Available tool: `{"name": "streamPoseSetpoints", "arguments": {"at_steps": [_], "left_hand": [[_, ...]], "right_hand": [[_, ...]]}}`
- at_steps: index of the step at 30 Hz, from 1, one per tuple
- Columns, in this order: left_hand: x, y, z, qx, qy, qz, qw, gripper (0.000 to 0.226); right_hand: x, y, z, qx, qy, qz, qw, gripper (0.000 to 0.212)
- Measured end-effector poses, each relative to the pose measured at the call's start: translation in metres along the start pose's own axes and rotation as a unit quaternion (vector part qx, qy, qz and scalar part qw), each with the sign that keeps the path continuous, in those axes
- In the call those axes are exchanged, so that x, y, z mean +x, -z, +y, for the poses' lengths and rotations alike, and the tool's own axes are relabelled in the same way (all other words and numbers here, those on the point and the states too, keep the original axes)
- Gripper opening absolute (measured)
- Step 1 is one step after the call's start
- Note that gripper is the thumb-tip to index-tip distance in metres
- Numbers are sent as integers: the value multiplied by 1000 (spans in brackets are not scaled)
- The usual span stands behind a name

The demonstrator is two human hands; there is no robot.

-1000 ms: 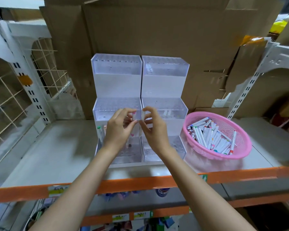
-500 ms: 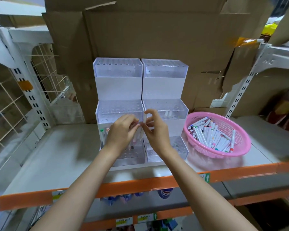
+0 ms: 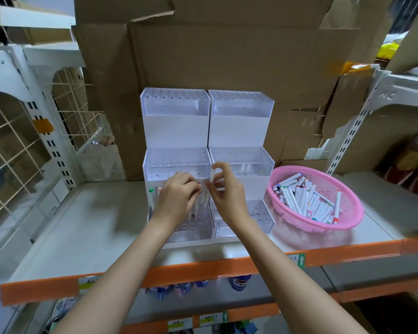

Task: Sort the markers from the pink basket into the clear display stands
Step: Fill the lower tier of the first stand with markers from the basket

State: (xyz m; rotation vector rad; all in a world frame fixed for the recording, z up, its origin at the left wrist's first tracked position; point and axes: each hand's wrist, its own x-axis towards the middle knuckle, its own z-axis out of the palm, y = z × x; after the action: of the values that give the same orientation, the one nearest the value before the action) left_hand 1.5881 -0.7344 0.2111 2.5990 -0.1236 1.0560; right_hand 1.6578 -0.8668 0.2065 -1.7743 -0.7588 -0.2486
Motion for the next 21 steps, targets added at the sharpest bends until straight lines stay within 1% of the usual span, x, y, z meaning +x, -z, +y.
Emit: {"name": "streamPoseSetpoints", "arguments": {"at_steps": [5, 9, 14, 17, 21], "left_hand": [[-2, 3, -2, 11, -13, 2, 1000, 7], [-4, 10, -5, 17, -15, -11, 1000, 12], [-8, 14, -9, 9, -21, -31, 999, 18], [-8, 14, -9, 13, -12, -37, 999, 21], [-9, 15, -9, 1, 5, -40, 999, 26]], "right_hand": [[-3, -2, 1, -1, 2, -4, 1000, 34], [-3, -2, 2, -24, 3, -1, 1000, 27], [-4, -2, -3, -156, 40, -24, 987, 17], [-1, -3, -9, -185, 30, -22, 982, 15], [-4, -5, -3, -223, 17, -43, 974, 8]]}}
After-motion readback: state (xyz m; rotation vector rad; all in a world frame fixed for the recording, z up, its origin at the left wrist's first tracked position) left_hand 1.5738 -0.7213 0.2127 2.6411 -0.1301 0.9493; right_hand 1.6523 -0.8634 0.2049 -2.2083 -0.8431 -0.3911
